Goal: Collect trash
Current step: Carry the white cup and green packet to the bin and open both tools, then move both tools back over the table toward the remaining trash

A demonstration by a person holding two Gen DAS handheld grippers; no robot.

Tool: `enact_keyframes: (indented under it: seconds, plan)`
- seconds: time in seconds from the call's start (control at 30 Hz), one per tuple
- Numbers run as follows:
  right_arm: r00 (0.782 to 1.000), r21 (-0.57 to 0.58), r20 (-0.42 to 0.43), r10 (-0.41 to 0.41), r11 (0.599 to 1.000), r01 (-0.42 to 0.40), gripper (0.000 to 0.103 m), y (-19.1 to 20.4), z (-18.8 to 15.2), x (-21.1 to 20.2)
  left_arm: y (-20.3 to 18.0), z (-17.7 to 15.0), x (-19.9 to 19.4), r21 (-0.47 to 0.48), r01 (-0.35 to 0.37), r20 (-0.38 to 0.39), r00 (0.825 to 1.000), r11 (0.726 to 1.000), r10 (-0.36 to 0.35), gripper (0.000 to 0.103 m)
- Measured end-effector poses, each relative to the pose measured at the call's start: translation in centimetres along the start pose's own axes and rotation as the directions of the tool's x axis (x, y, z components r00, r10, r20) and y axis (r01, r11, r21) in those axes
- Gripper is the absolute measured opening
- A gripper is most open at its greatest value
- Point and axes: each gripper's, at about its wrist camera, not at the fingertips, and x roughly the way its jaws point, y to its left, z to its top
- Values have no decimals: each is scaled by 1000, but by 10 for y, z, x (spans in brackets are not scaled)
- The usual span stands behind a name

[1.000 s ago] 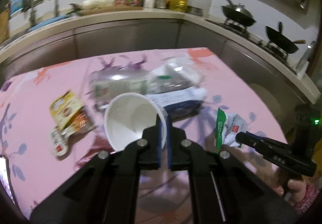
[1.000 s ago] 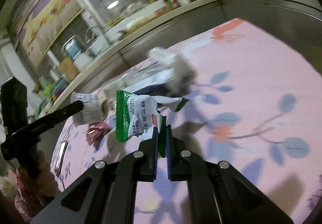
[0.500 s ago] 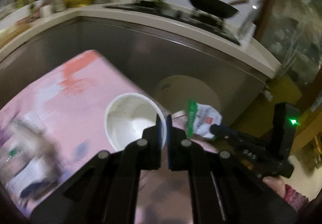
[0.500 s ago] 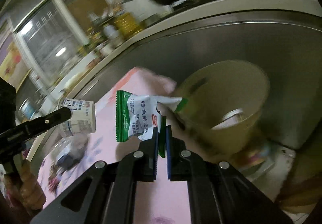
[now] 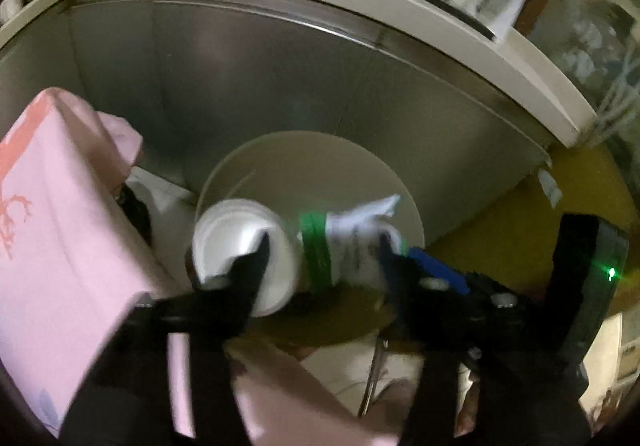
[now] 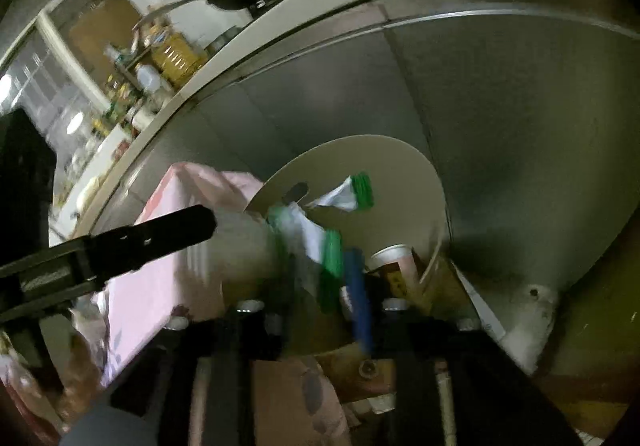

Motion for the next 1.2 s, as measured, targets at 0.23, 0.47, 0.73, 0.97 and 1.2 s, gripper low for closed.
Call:
enact_keyframes:
  seconds: [0.23, 0.47, 0.73, 0.97, 1.2]
  plan:
    - [995, 92, 101, 17, 995, -26, 66, -11, -9, -28, 4, -8, -34, -18, -24, 74, 997, 1000, 25, 61]
    - [989, 140, 125, 85, 985, -103, 66, 7, -31, -53, -8, -55, -91, 71, -152, 193, 972, 986, 136, 61]
    - [983, 103, 161, 88, 989, -105, 66, 44, -63, -88, -7, -101, -135, 71, -266, 242, 940, 961, 242, 61]
    - [983, 102, 161, 87, 989, -105, 66, 62, -84, -109, 5, -134, -174, 44, -316, 276, 916, 948, 293, 61]
    - [984, 91, 151, 91, 990, -105, 66, 82, -96, -114, 18, -161, -203, 14, -358, 297, 893, 933, 338, 68]
